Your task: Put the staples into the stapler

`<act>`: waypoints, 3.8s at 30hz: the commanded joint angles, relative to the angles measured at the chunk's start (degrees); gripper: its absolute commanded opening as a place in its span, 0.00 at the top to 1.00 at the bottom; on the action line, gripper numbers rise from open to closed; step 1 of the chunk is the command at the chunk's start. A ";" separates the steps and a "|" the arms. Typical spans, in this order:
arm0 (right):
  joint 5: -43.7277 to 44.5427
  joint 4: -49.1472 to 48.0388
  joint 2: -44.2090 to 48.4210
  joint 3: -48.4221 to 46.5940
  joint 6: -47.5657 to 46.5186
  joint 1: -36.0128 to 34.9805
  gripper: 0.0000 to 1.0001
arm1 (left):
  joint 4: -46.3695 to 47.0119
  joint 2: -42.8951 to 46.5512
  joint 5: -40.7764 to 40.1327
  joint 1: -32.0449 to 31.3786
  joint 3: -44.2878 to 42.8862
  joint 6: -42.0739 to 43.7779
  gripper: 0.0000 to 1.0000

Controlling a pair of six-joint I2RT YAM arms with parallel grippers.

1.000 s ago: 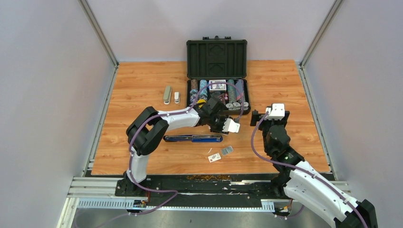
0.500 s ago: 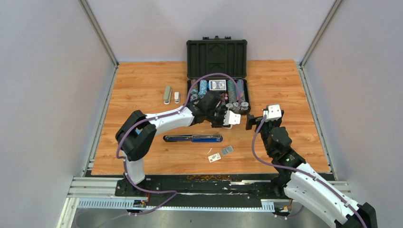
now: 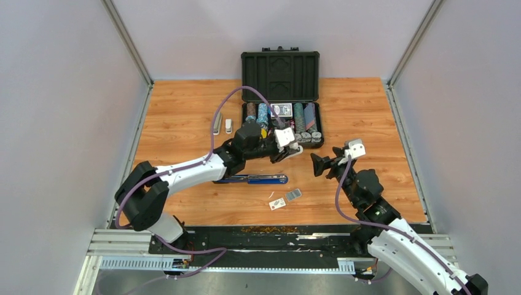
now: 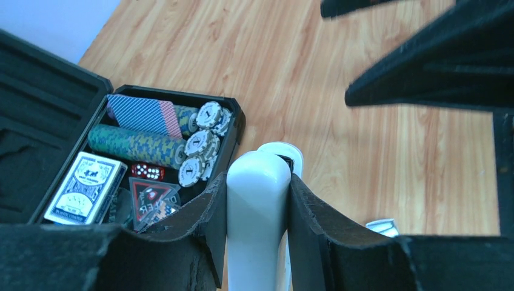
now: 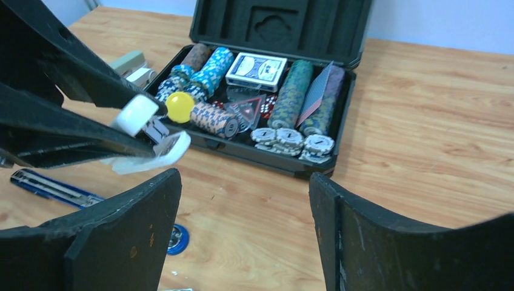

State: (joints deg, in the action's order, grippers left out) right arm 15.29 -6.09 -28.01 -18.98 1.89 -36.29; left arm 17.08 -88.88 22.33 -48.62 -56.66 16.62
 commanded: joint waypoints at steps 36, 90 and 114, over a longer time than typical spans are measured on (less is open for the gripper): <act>-7.32 -14.26 -10.72 0.49 24.41 0.16 0.49 | 26.70 7.26 -2.12 -1.02 13.43 -22.07 0.94; -2.53 -7.70 -23.85 -4.09 43.64 -2.63 1.00 | 41.32 12.62 -22.14 -4.82 21.19 -27.92 0.94; 0.25 -15.27 9.18 8.60 59.82 10.27 1.00 | 54.43 25.59 -39.11 -4.82 43.14 -54.14 0.94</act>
State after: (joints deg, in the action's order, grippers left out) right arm 6.35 -14.04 -20.47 -10.87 57.93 -29.41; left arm 61.34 -63.90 -4.14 -55.64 -16.23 -30.87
